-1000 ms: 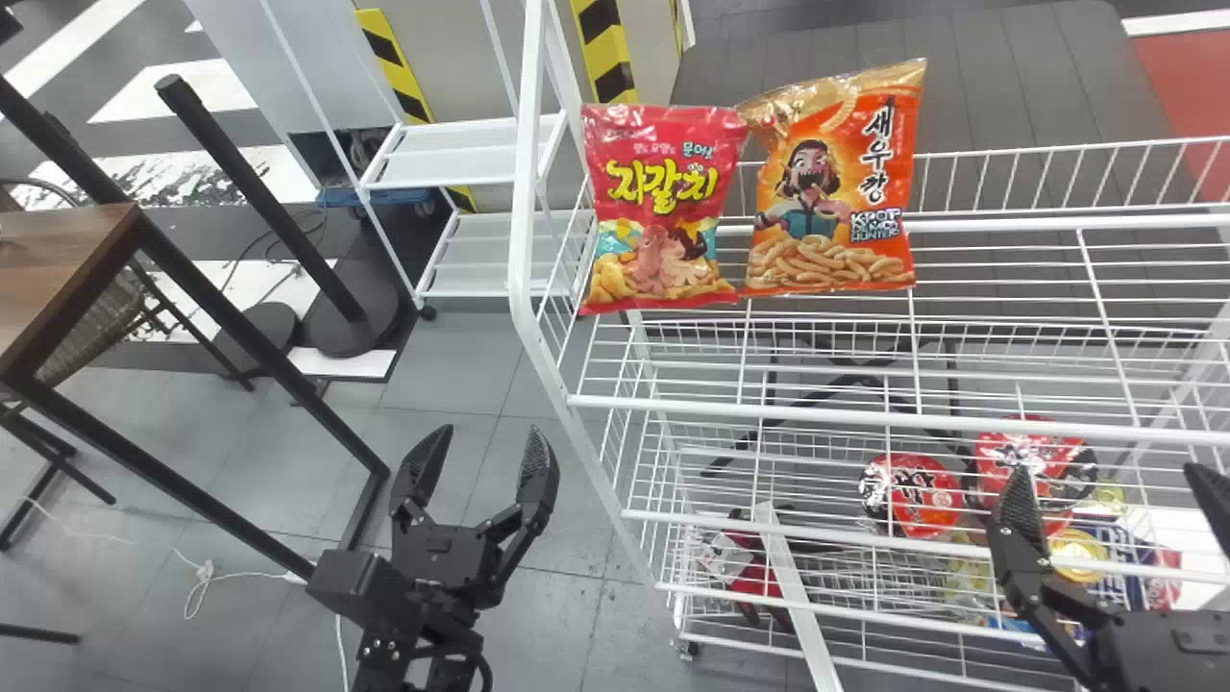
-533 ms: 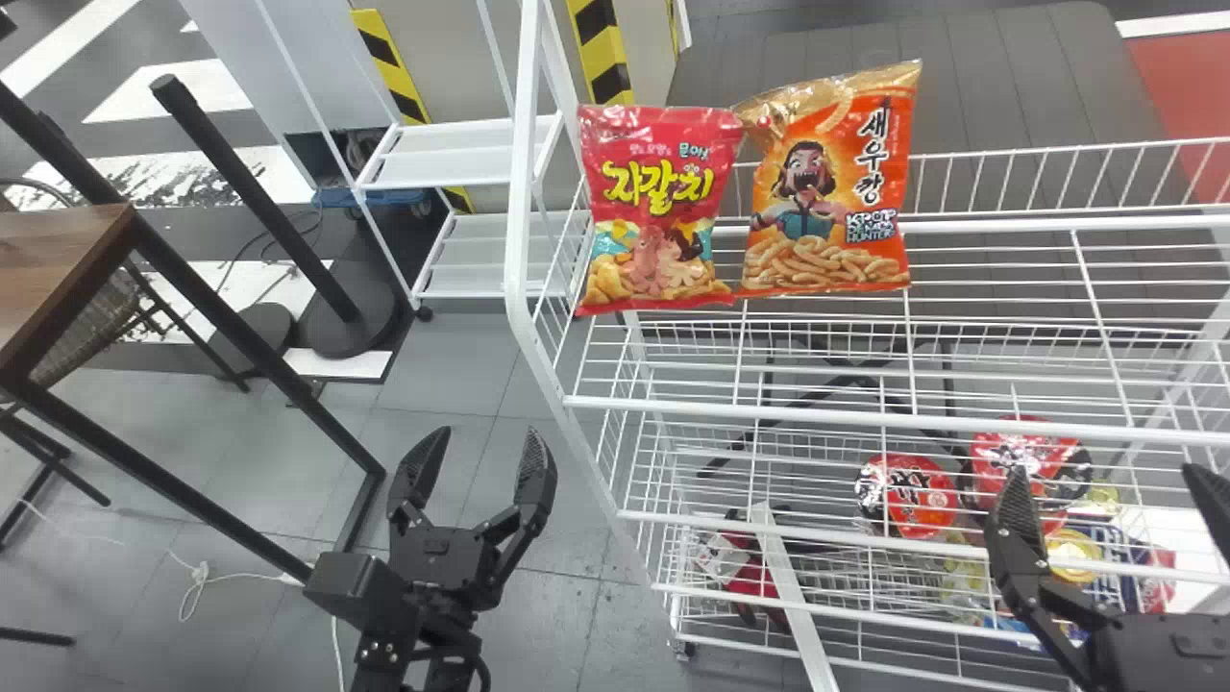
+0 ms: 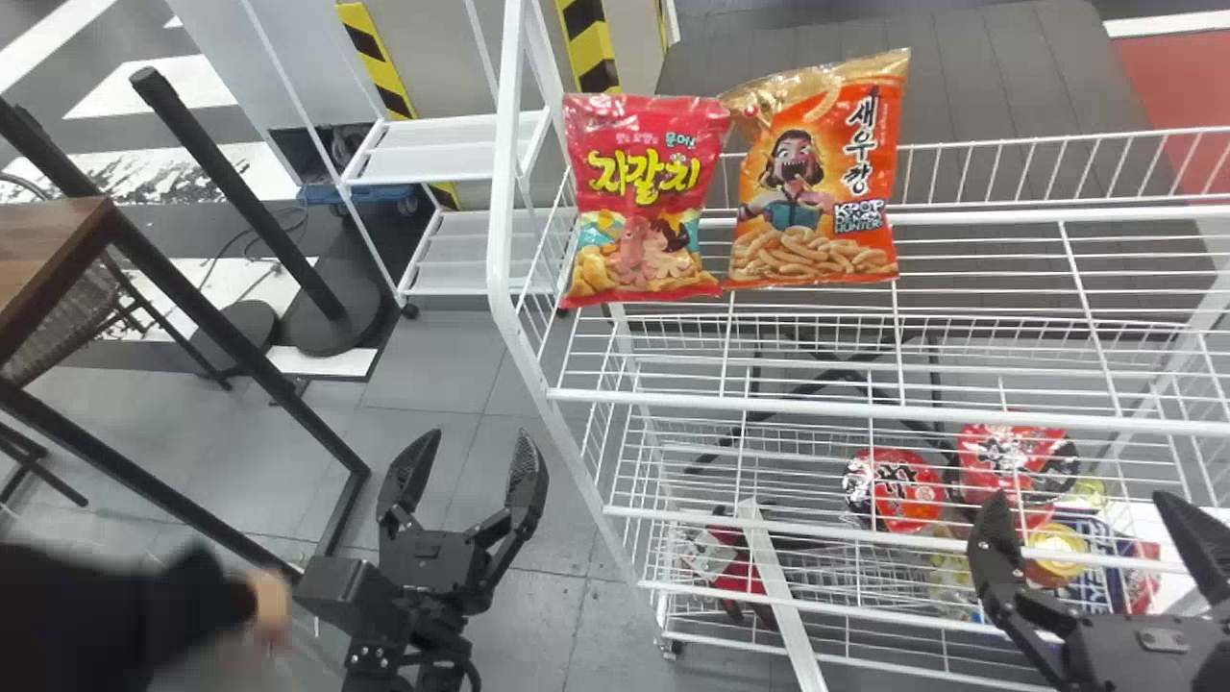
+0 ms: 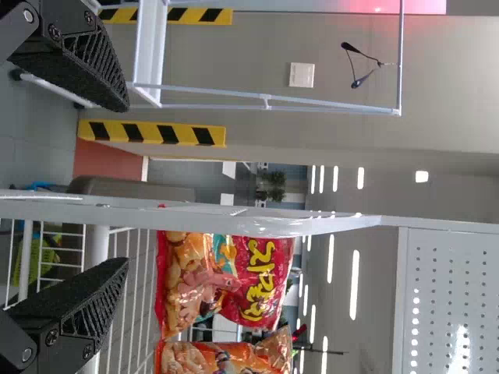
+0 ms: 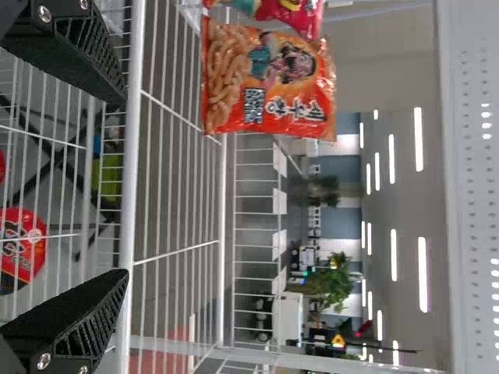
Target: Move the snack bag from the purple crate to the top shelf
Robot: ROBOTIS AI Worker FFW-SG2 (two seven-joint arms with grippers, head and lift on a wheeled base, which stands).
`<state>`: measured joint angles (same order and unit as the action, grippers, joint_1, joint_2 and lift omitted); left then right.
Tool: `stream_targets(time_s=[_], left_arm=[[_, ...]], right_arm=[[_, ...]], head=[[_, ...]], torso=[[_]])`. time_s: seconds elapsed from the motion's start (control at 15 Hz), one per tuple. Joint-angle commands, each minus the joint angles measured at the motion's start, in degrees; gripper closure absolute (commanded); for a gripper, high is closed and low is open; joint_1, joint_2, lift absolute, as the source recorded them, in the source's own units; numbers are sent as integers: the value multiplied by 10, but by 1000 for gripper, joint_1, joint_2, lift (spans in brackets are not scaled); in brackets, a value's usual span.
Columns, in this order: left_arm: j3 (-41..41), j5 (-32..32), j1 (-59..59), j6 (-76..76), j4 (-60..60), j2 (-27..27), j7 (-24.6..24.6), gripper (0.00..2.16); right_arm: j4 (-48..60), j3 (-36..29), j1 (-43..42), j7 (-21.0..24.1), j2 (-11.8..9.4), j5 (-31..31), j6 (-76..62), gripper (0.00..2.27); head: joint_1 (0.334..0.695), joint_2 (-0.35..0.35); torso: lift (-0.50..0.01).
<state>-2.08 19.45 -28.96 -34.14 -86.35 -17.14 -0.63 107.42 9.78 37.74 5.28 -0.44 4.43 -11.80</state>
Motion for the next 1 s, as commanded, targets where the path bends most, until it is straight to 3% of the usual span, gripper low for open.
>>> stream_targets(time_s=[0.0,0.93], left_arm=[[1,2,0,0,1,0,-1,134],[-17,17,29,0,32,-11,0,134]], right_arm=[[0,1,0,-1,5,0,2,-1],[-9,-8,0,-3,5,0,-9,-1]], head=[[695,265],[695,259]], torso=[[-27],[-82]])
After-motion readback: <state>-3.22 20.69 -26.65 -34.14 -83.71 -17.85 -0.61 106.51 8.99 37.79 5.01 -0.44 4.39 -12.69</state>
